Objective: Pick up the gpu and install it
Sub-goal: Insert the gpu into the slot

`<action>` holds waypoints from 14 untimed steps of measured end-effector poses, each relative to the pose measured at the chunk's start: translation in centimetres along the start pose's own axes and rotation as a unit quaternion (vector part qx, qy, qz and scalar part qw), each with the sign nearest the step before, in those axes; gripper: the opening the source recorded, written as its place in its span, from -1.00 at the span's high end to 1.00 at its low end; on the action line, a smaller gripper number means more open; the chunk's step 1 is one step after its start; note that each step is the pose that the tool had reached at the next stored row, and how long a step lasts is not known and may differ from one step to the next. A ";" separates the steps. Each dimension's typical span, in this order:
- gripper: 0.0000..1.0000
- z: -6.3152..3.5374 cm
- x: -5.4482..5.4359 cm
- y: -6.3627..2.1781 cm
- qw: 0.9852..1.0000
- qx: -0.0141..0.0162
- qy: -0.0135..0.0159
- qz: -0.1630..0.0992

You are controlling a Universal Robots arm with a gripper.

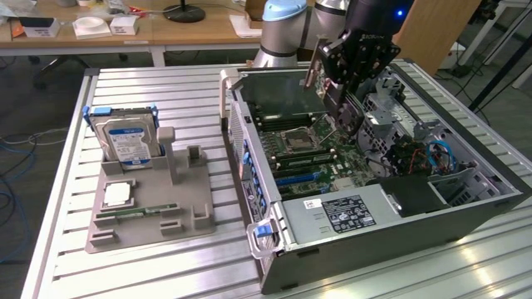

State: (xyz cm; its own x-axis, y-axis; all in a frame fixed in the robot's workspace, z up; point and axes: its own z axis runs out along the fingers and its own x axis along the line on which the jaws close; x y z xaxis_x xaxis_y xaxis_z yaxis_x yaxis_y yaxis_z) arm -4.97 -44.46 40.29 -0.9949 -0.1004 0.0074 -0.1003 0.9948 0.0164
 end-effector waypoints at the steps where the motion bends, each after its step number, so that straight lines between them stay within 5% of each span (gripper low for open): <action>1: 0.47 0.00 0.0 0.00 1.000 0.000 0.000 -0.001; 14: 0.47 0.07 0.0 0.00 1.000 0.000 0.000 -0.019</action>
State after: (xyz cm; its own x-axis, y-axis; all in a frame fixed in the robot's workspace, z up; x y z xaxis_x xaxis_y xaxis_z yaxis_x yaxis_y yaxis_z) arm -4.97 -44.46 40.21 -0.9903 -0.1387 0.0074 -0.1386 0.9902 0.0164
